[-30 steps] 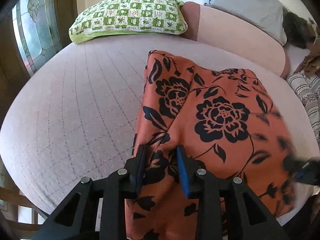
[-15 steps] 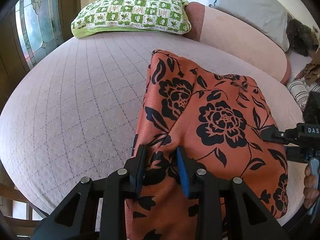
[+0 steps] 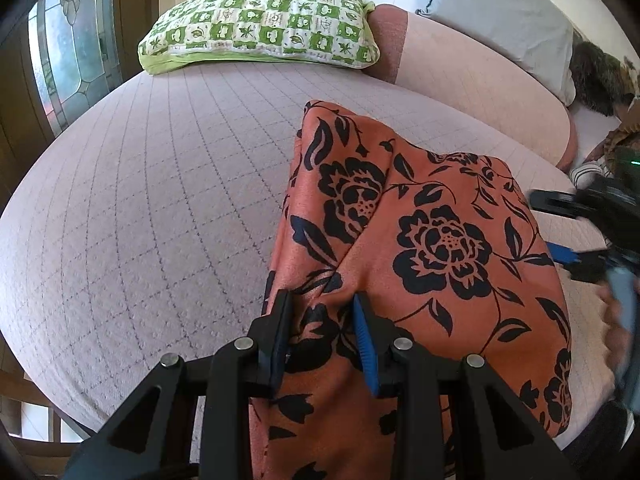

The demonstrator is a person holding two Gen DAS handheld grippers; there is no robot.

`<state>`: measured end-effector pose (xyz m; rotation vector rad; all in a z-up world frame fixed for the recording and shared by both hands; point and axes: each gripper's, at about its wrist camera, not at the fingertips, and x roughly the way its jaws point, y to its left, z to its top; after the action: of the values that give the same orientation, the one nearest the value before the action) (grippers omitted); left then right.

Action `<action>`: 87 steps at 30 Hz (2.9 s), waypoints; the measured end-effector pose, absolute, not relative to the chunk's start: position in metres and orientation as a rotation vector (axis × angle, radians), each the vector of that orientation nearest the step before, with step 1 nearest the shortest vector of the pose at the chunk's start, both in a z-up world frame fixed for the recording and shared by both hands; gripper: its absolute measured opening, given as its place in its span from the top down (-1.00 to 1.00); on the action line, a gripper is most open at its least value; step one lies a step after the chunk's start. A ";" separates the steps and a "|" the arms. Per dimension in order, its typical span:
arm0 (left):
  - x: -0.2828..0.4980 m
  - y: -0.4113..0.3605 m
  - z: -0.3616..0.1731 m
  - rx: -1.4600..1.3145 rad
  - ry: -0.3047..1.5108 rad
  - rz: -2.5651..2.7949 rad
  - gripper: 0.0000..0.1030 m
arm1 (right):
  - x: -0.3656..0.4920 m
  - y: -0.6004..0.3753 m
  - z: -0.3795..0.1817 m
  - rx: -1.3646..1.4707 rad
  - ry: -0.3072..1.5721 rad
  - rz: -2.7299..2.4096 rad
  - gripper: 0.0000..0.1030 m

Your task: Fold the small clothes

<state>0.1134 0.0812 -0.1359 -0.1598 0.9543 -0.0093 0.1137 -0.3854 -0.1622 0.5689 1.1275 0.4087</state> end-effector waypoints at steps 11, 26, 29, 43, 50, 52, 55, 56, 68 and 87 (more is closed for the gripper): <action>0.113 0.081 -0.135 -0.149 0.957 -0.006 0.36 | 0.135 -0.368 -0.190 0.500 1.202 0.382 -0.18; 0.113 0.070 -0.131 -0.117 0.965 0.007 0.35 | 0.031 -0.341 -0.150 0.273 1.098 0.528 -0.64; 0.112 0.070 -0.131 -0.130 0.965 0.011 0.36 | 0.023 -0.334 -0.119 0.293 1.054 0.533 -0.64; 0.081 0.142 -0.134 -0.578 1.006 -0.149 -0.45 | 0.034 -0.340 -0.157 0.391 1.109 0.618 -0.67; 0.064 0.126 -0.132 -0.550 1.030 -0.201 0.55 | 0.030 -0.348 -0.155 0.385 1.115 0.639 -0.67; 0.068 0.130 -0.166 -0.581 1.122 -0.181 0.49 | 0.033 -0.348 -0.156 0.399 1.120 0.640 -0.67; 0.069 0.132 -0.147 -0.584 1.082 -0.203 0.34 | 0.034 -0.345 -0.156 0.396 1.122 0.651 -0.71; 0.071 0.129 -0.135 -0.548 1.063 -0.205 0.29 | 0.034 -0.344 -0.156 0.390 1.121 0.654 -0.72; 0.181 0.132 -0.134 -0.491 1.063 -0.318 0.66 | 0.036 -0.348 -0.155 0.404 1.135 0.695 -0.76; 0.157 0.120 -0.148 -0.359 1.076 -0.180 -0.55 | 0.072 -0.420 -0.163 0.646 1.118 0.546 -0.81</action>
<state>0.1572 0.1203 -0.1480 -0.3595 1.0764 -0.1797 0.0724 -0.4195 -0.1634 0.6457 1.1184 0.5462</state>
